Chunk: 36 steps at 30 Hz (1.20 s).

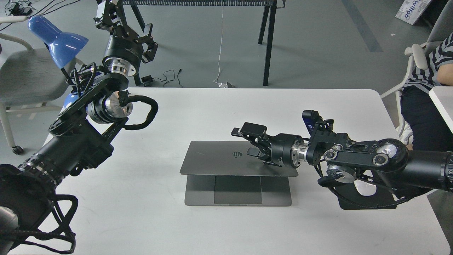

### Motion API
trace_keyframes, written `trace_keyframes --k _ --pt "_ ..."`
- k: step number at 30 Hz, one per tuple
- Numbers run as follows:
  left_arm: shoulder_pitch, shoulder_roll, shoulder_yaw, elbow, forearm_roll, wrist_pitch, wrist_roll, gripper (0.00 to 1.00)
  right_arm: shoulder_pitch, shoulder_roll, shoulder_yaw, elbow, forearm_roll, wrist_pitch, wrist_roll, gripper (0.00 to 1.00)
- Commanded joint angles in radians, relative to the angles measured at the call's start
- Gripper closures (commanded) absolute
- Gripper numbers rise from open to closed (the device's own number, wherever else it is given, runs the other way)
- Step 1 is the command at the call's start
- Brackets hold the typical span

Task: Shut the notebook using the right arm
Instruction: 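Push the laptop screen down toward the keyboard with the right gripper, then press the closed lid flat with the right gripper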

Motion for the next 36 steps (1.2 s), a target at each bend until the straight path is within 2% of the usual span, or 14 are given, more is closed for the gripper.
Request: trace_keyframes --k 1,23,31,36 --pt "0.000 0.000 0.000 0.000 0.000 0.000 0.000 0.00 -0.031 0.002 0.001 0.000 -0.001 0.000 0.002 0.00" --pt "0.000 0.000 0.000 0.000 0.000 0.000 0.000 0.00 -0.145 0.000 0.001 -0.037 -0.014 -0.001 0.002 0.00" --pt "0.000 0.000 0.000 0.000 0.000 0.000 0.000 0.00 -0.186 0.032 0.001 -0.126 -0.014 -0.001 0.001 0.00" --pt "0.000 0.000 0.000 -0.002 0.000 0.000 0.000 0.00 -0.171 0.032 0.019 -0.094 -0.009 0.004 0.004 0.00"
